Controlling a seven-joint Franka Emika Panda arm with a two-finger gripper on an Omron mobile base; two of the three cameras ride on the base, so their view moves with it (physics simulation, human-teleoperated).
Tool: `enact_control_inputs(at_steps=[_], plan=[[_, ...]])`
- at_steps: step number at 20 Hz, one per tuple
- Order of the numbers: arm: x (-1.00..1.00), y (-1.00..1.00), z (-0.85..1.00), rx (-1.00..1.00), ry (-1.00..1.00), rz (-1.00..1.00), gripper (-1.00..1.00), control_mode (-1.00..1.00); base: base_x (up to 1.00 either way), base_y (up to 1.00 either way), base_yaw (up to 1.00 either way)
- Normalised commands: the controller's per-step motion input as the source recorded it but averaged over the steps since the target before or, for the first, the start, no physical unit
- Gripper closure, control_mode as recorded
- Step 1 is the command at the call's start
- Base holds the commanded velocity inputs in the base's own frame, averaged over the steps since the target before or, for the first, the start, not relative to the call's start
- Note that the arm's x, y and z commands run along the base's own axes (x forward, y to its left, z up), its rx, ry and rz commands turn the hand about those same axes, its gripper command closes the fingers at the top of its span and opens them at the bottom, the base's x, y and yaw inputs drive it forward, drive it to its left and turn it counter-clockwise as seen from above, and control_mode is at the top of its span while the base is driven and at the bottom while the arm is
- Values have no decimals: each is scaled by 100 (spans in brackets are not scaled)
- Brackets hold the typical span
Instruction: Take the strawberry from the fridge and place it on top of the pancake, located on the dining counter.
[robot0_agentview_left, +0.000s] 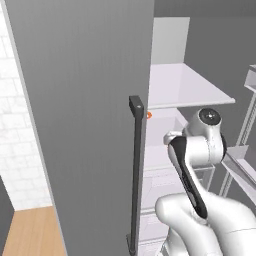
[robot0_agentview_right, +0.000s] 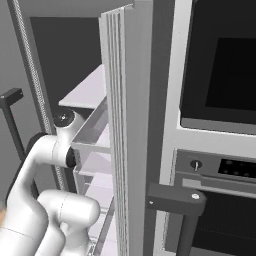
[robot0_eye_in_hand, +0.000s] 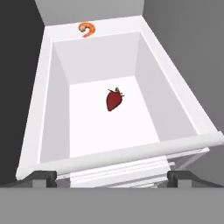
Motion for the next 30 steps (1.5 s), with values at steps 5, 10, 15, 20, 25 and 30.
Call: enact_control_inputs(at_steps=[5, 10, 15, 20, 25, 30], plan=[[42, -23, -10, 0, 3, 0, -100, -100, 0, 0, 0], [45, -15, -25, 0, 5, 0, -100, -100, 0, 0, 0], [30, -2, -37, 0, 0, 0, -100, -100, 0, 0, 0], [26, -6, -31, 0, 0, 0, -100, -100, 0, 0, 0], [40, 0, -22, 0, 3, 0, -100, -100, 0, 0, 0], [32, -3, -10, 0, 2, 0, -100, -100, 0, 0, 0]])
